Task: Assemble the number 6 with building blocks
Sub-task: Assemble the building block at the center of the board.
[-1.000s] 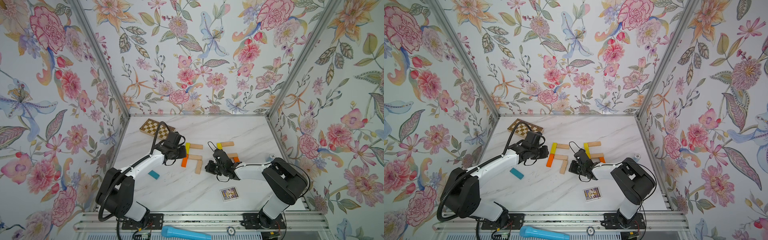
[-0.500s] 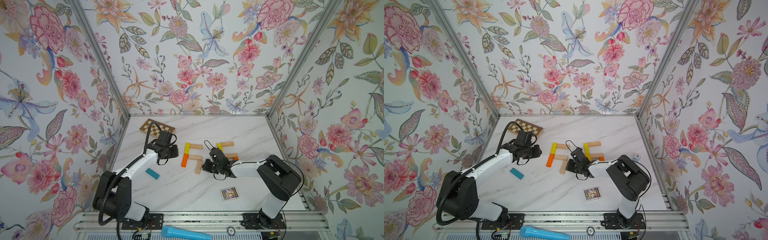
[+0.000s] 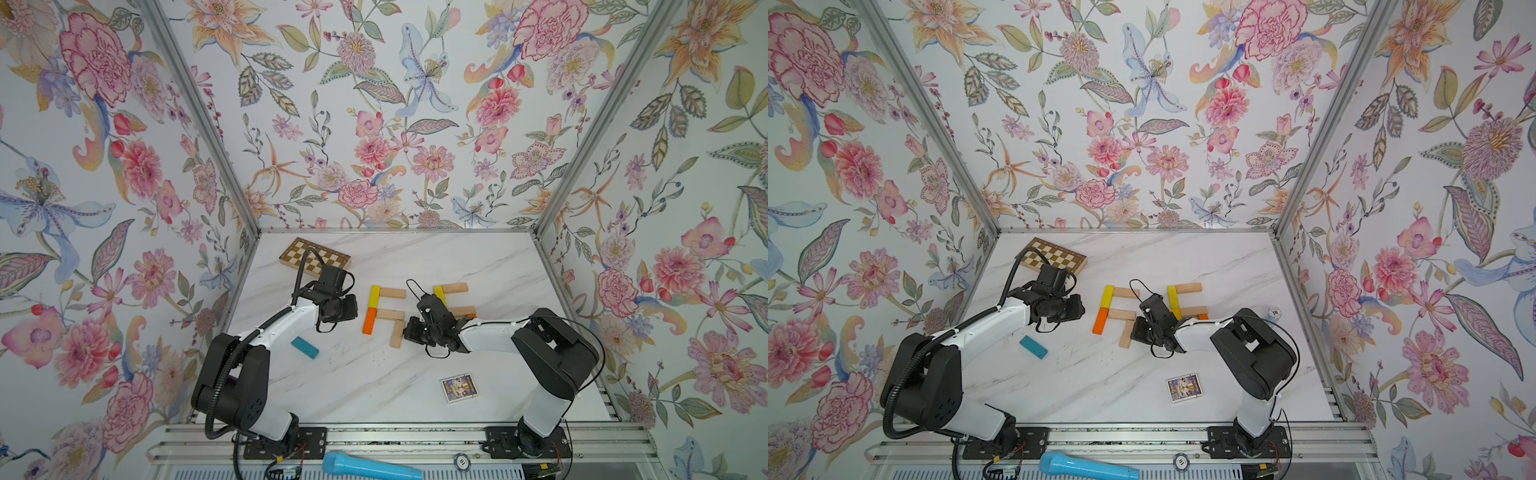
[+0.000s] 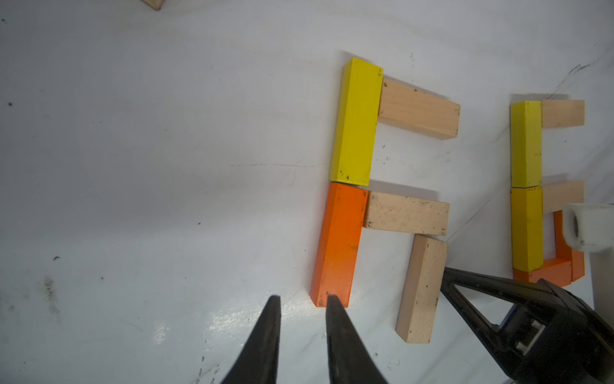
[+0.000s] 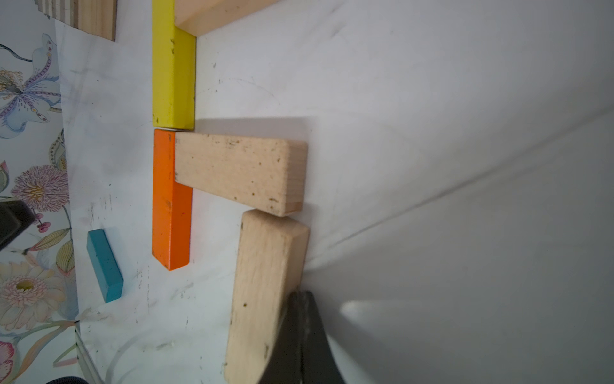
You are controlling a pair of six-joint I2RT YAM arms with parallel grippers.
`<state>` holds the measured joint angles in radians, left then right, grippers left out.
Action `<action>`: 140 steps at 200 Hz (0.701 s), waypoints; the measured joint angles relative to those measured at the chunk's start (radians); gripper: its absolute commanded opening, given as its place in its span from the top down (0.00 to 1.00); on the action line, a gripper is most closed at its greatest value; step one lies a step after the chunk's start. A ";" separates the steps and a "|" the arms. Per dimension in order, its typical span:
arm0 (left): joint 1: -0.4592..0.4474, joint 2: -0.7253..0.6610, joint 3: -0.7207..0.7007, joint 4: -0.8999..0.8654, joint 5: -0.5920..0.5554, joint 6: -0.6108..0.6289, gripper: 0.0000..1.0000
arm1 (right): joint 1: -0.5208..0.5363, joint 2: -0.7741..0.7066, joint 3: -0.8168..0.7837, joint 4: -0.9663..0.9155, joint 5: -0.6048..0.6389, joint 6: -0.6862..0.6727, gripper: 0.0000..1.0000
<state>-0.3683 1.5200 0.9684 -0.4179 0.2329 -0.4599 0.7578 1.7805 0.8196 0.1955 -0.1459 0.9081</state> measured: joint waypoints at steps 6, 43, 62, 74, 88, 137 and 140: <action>0.000 0.001 0.000 0.002 0.000 0.000 0.73 | 0.000 0.000 0.001 -0.002 0.000 0.000 1.00; 0.002 0.011 0.000 0.011 0.000 0.000 0.73 | -0.006 0.003 0.011 -0.018 -0.001 -0.008 1.00; 0.002 0.014 0.000 0.016 0.001 0.000 0.73 | -0.011 0.003 0.012 -0.019 0.000 -0.012 1.00; 0.002 0.016 0.000 0.018 0.003 0.000 0.73 | -0.013 0.004 0.013 -0.019 0.000 -0.013 1.00; 0.002 0.018 0.000 0.019 0.004 0.000 0.73 | -0.015 0.006 0.018 -0.021 0.000 -0.015 1.00; 0.002 0.025 0.000 0.022 0.010 0.000 0.73 | -0.021 0.012 0.025 -0.024 0.000 -0.023 1.00; 0.002 0.025 0.000 0.022 0.011 0.000 0.73 | -0.021 0.012 0.025 -0.024 0.000 -0.023 1.00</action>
<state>-0.3664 1.5452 0.9684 -0.3958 0.2443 -0.4595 0.7364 1.7927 0.8448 0.1711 -0.1463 0.8856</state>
